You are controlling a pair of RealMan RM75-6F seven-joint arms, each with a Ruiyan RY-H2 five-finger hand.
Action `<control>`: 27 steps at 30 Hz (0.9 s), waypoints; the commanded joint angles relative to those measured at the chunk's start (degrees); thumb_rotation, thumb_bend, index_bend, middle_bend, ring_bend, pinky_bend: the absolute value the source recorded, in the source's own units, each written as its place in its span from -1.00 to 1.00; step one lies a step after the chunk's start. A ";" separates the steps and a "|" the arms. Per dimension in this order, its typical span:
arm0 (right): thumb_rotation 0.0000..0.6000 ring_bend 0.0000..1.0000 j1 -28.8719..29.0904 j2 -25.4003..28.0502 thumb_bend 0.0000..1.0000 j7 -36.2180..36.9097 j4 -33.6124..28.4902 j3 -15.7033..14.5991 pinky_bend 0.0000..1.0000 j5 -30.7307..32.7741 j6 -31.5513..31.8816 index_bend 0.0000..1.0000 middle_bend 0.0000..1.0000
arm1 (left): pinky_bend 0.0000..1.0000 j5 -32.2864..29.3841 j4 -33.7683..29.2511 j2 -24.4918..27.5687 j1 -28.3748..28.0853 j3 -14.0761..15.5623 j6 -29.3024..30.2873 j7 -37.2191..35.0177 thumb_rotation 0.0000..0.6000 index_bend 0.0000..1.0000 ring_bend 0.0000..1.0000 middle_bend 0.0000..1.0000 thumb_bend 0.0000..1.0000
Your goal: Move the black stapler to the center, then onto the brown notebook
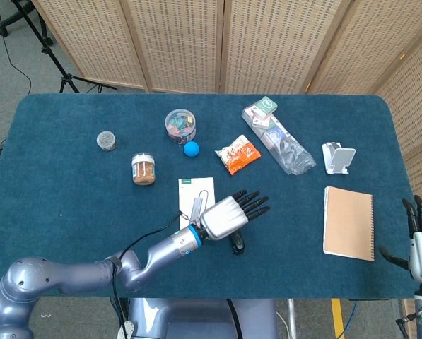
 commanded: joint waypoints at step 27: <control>1.00 -1.00 31.00 -0.67 -0.67 15.89 20.35 -11.38 -1.00 -43.60 -14.18 -0.78 -1.00 | -1.00 -5.98 -24.53 39.84 42.88 15.36 31.55 -20.49 1.00 -1.00 -1.00 -1.00 -1.00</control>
